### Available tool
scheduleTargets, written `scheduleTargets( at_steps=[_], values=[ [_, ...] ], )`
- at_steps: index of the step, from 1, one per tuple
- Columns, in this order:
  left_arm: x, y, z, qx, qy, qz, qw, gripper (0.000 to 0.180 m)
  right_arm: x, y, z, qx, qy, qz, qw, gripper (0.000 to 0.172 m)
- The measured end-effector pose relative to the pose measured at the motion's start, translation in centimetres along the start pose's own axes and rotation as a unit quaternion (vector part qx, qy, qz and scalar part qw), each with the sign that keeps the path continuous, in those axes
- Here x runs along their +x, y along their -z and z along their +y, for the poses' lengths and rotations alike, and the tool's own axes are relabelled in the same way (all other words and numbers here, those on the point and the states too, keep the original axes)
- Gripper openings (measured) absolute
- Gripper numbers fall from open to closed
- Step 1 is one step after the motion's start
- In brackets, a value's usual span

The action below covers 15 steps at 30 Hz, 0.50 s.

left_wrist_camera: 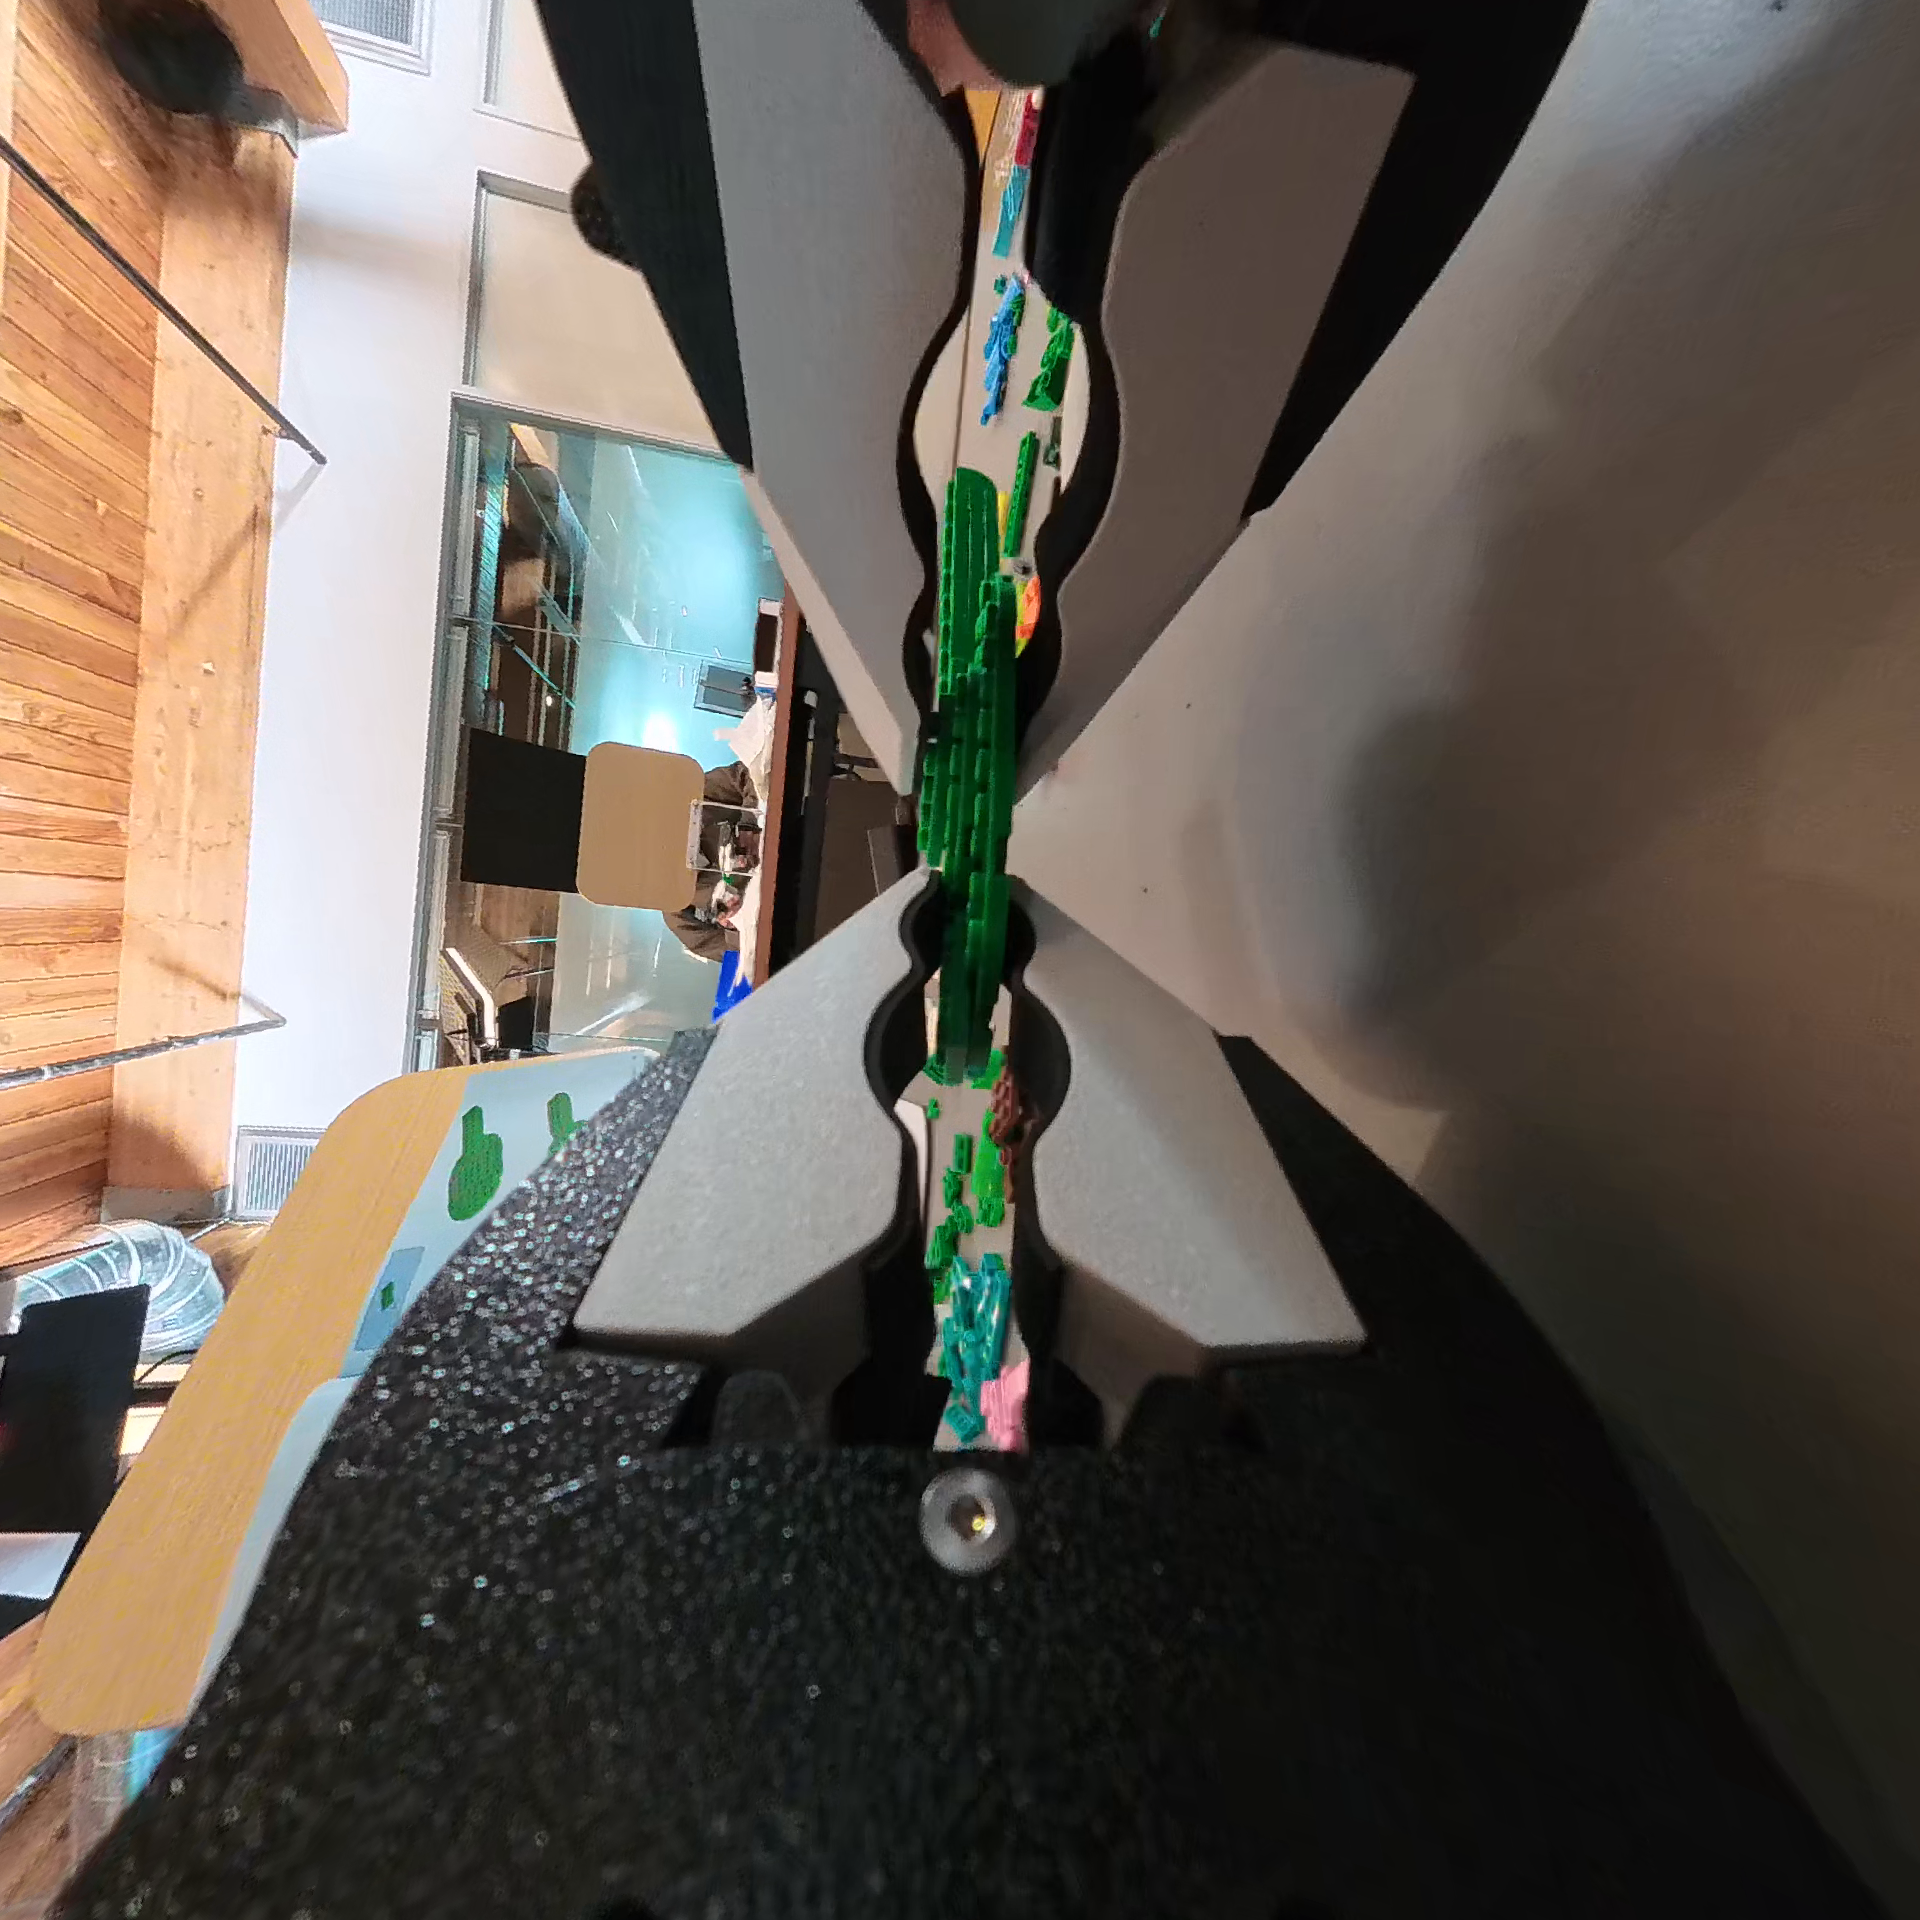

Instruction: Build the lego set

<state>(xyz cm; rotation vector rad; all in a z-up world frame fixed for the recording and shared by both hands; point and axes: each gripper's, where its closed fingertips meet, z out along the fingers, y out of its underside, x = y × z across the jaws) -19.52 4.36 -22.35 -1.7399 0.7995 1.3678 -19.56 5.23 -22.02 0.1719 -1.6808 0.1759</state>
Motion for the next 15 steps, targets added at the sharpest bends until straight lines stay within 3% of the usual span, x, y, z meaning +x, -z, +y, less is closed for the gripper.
scheduleTargets(
  at_steps=[9,15],
  values=[
    [-0.15,0.03,-0.05,-0.005,-0.031,-0.015,0.999,0.005,-0.06,0.04,-0.06,0.016,0.000,0.008,1.000,0.013],
    [-0.30,0.02,-0.07,-0.008,-0.049,-0.025,0.998,0.005,-0.47,-0.17,-0.14,0.014,0.006,0.002,1.000,0.034]
  ],
)
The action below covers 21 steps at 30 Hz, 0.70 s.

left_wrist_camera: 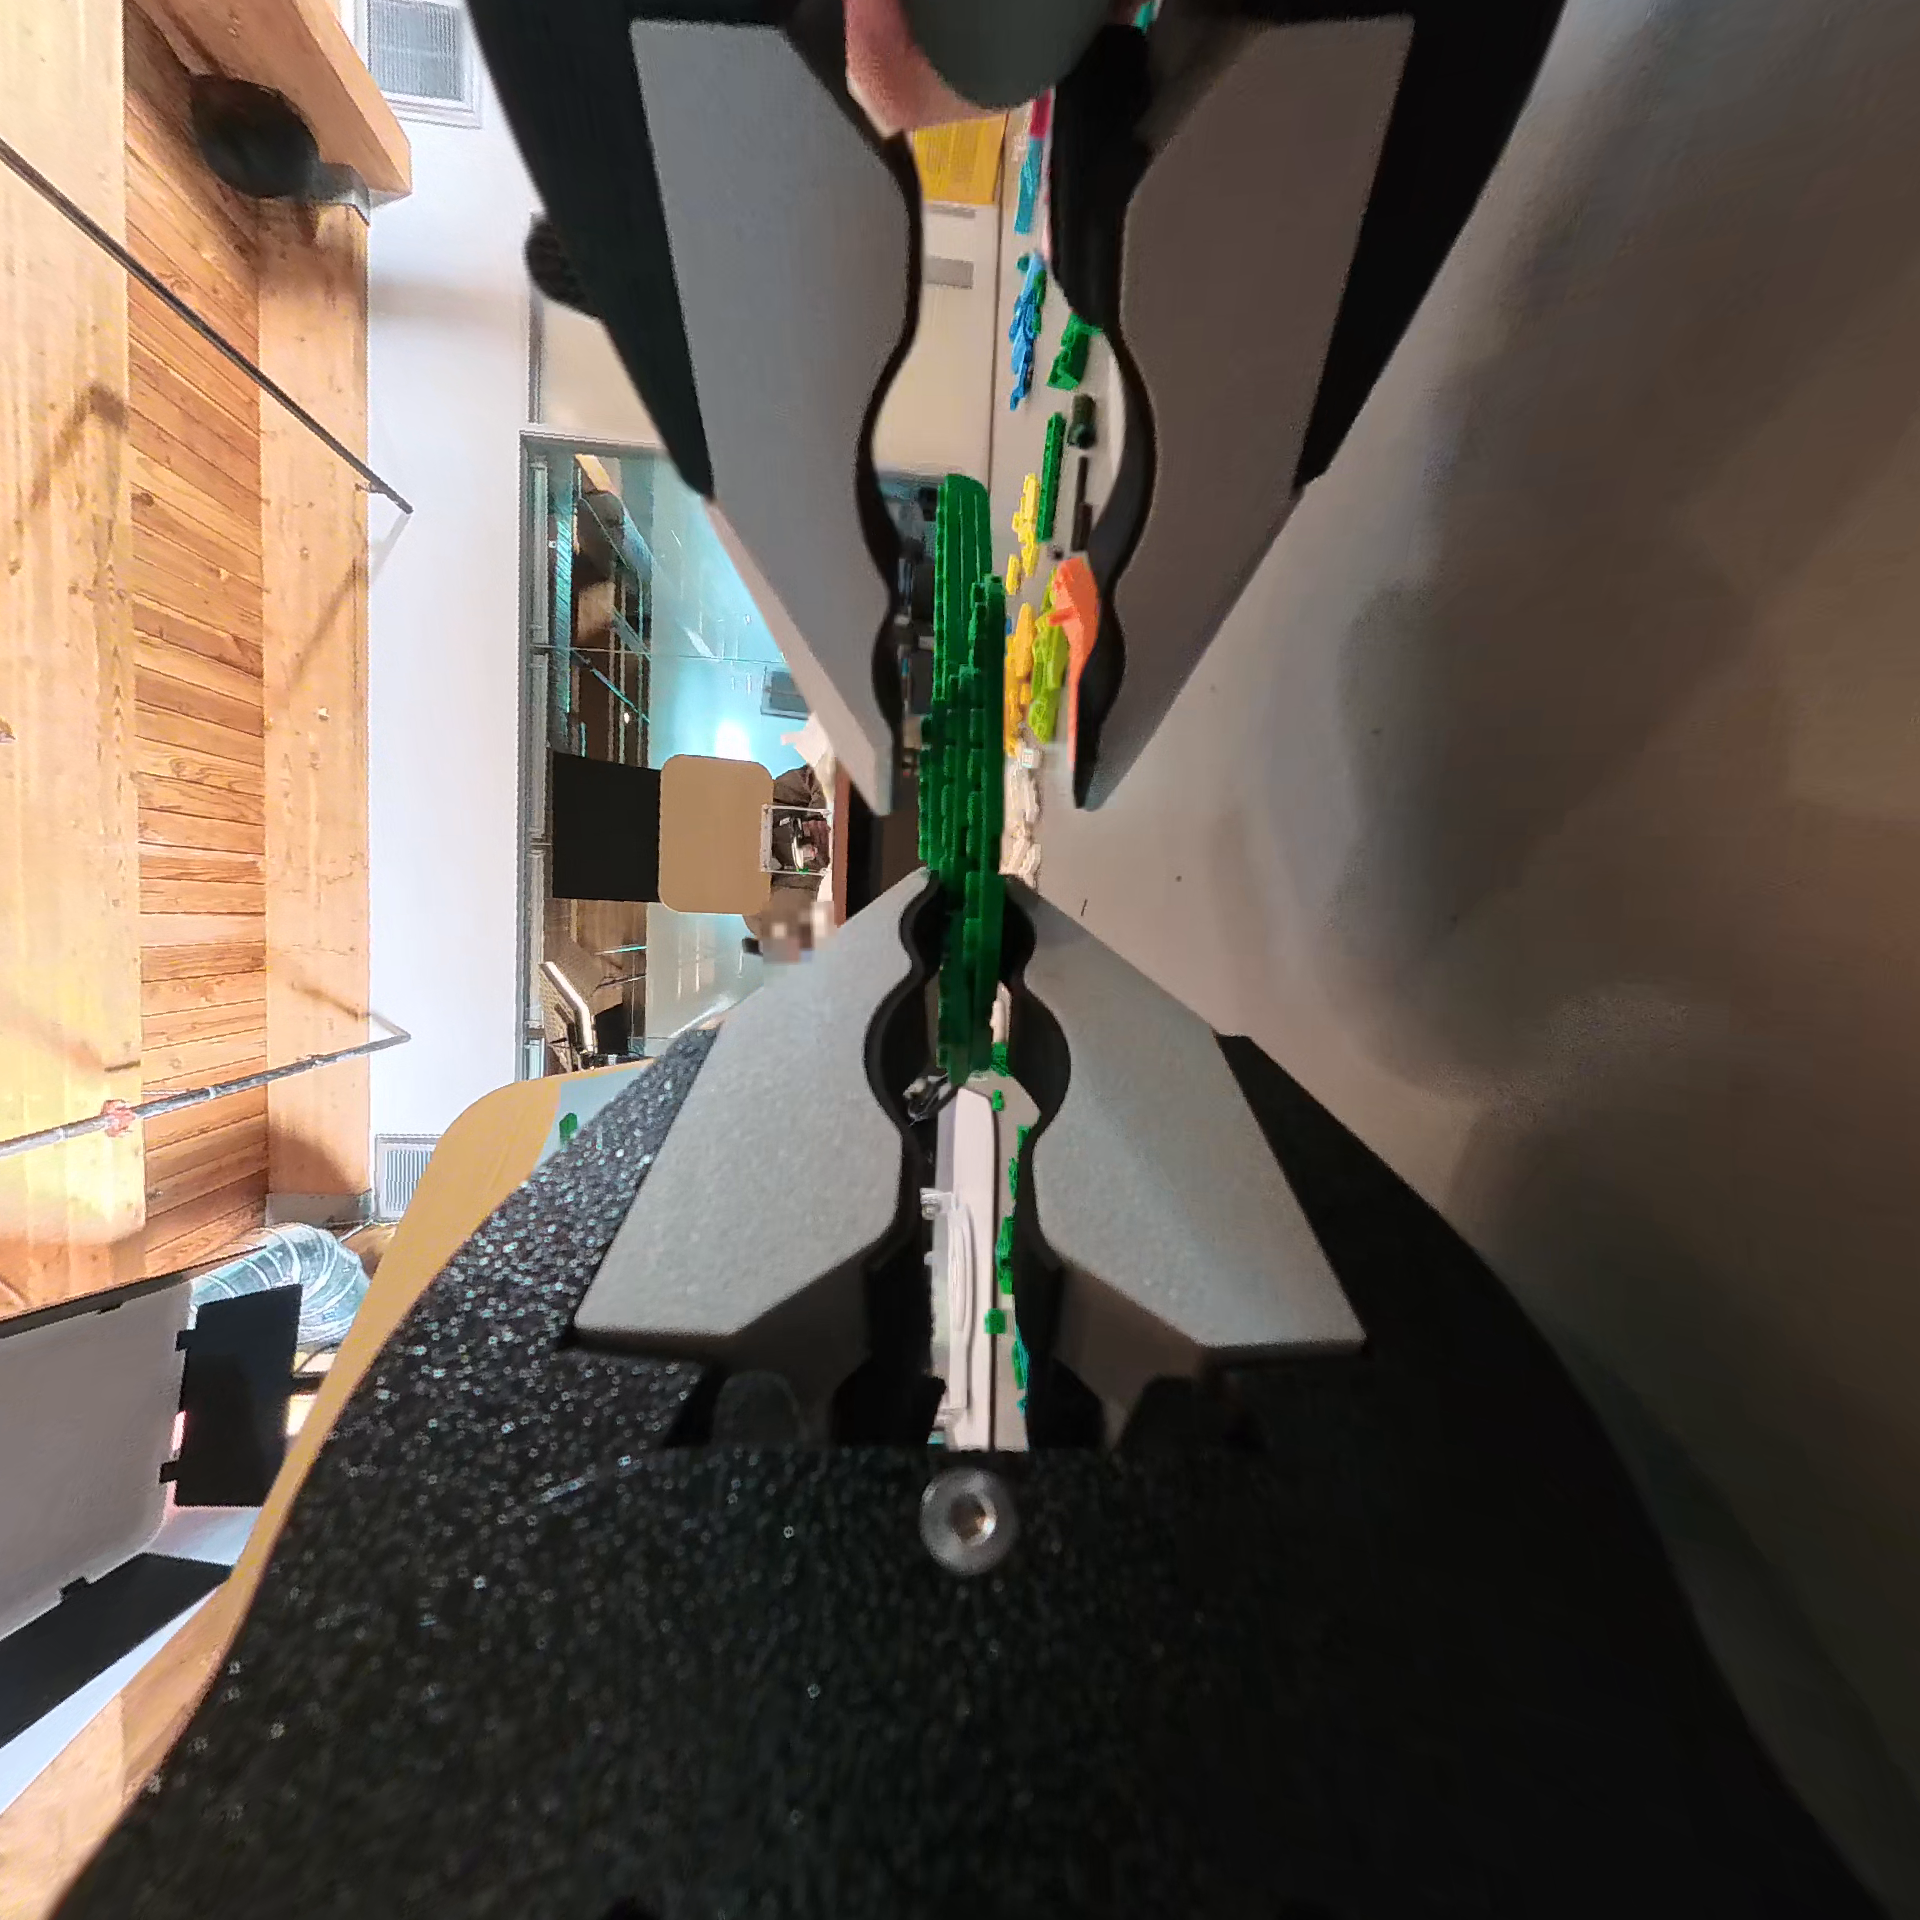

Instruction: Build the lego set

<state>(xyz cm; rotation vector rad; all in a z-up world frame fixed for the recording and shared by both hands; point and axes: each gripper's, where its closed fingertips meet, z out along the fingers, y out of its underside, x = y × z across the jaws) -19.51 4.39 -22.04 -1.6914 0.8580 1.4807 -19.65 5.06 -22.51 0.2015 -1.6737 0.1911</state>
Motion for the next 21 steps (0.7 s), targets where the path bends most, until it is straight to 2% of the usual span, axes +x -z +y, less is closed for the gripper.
scheduleTargets(
  at_steps=[4,6,15,21],
  values=[
    [0.3,-0.1,-0.1,-0.003,-0.024,0.002,1.000,0.005,-0.5,-0.3,0.2,-0.007,0.002,-0.013,1.000,0.043],
    [0.5,0.0,-0.4,0.002,-0.036,0.002,0.999,0.005,-0.9,-0.3,0.2,-0.009,0.011,-0.019,1.000,0.042],
    [0.7,-0.1,-0.5,-0.006,-0.043,0.006,0.999,0.005,-0.5,-0.5,0.3,-0.029,0.023,-0.001,0.999,0.017],
    [0.8,-0.1,-0.4,-0.005,-0.027,0.013,1.000,0.005,-0.4,-0.5,0.3,-0.036,0.007,-0.006,0.999,0.012]
  ],
)
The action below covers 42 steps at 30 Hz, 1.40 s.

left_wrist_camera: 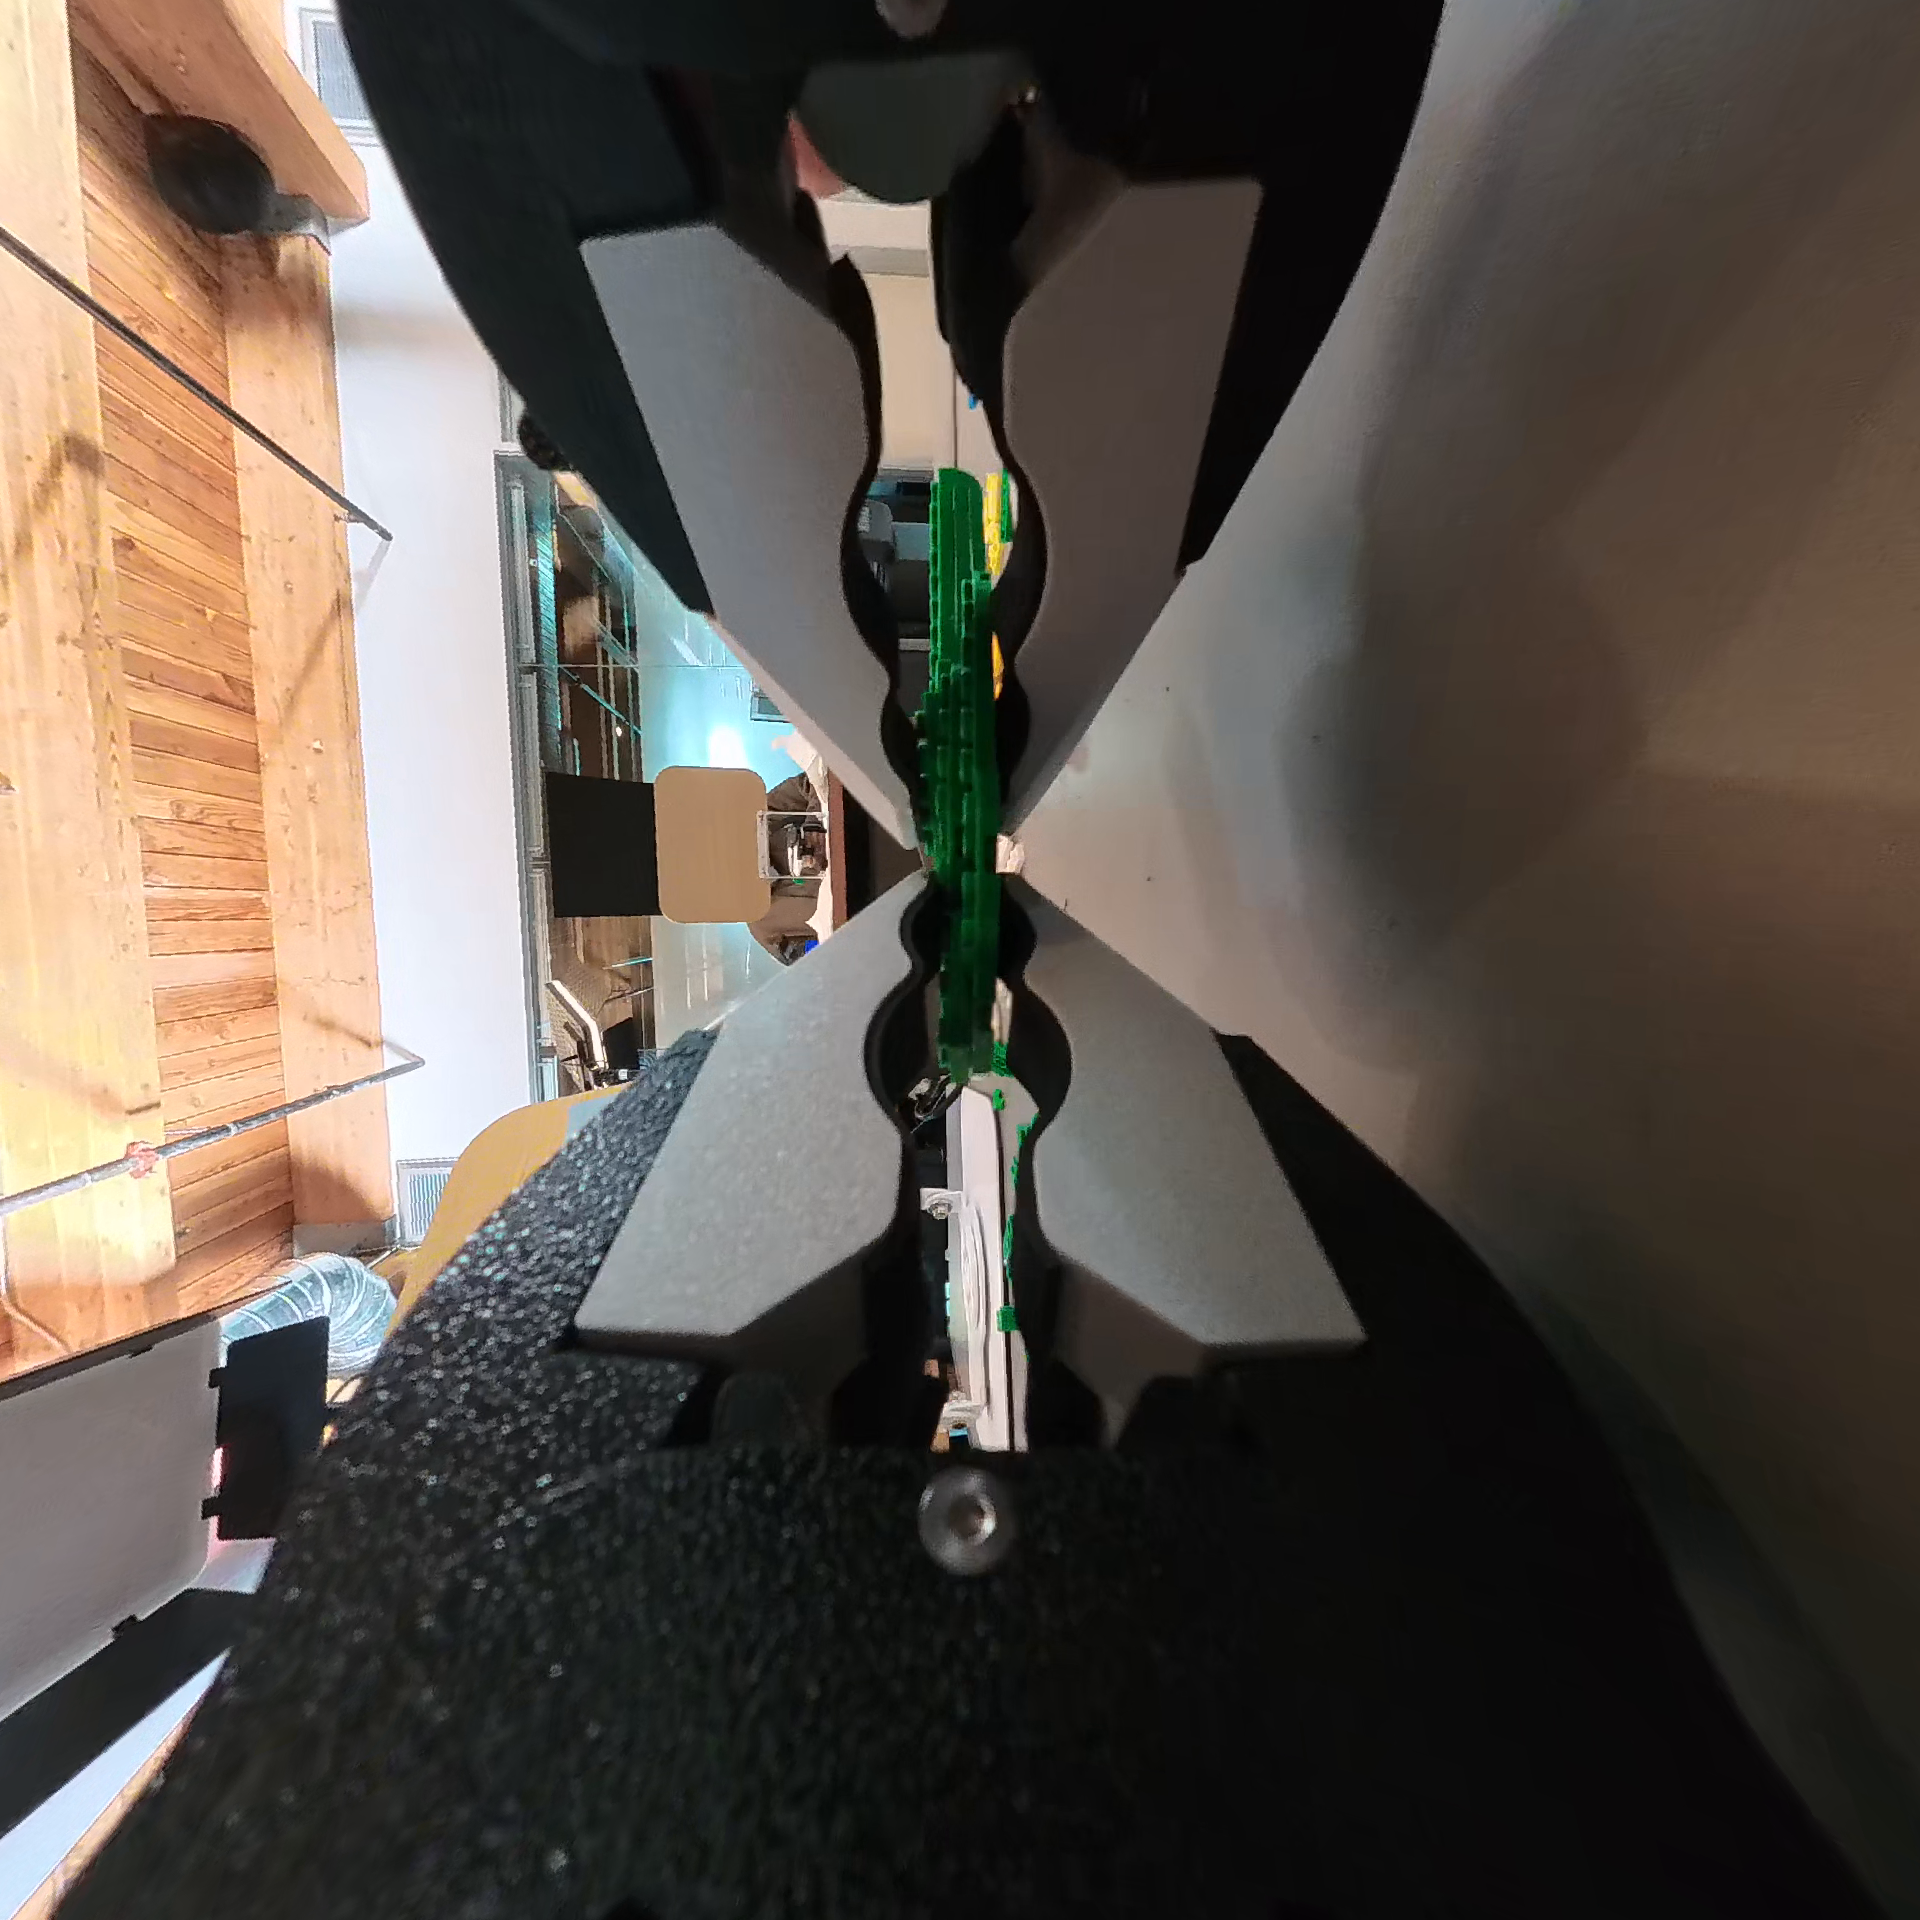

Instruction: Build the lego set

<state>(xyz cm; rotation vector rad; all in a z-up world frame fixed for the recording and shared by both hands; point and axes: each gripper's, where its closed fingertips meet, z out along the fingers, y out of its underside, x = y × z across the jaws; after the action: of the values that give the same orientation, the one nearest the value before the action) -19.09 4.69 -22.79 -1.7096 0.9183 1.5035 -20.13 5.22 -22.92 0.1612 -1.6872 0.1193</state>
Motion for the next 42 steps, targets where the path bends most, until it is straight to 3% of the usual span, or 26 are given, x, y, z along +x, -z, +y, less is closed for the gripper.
scheduleTargets(
  at_steps=[8,12,15,26,33,37,42],
  values=[
    [0.3,-0.1,0.0,-0.001,0.010,0.014,1.000,0.005,-0.3,-0.1,0.1,-0.006,-0.005,-0.013,1.000,0.011],
    [0.0,-0.2,0.1,0.000,0.021,0.008,1.000,0.005,0.0,-0.1,-0.1,0.021,-0.072,-0.011,0.997,0.013],
    [-0.1,-0.2,0.4,-0.005,0.028,0.007,1.000,0.005,0.4,0.1,-0.1,0.032,-0.109,-0.015,0.993,0.025],
    [-0.6,-0.2,0.8,-0.013,0.045,-0.003,0.999,0.005,0.9,0.3,0.0,0.007,-0.002,0.023,1.000,0.011],
    [-1.4,0.0,0.5,-0.004,0.036,-0.028,0.999,0.005,1.9,0.8,-0.2,0.040,-0.043,0.036,0.998,0.011],
    [-2.5,0.5,0.5,0.002,0.025,-0.063,0.998,0.005,3.9,2.0,0.5,0.082,-0.098,0.066,0.990,0.041],
    [-3.2,1.0,-0.1,0.031,0.038,-0.081,0.995,0.004,4.2,3.4,0.1,0.124,-0.057,0.082,0.987,0.045]
  ],
)
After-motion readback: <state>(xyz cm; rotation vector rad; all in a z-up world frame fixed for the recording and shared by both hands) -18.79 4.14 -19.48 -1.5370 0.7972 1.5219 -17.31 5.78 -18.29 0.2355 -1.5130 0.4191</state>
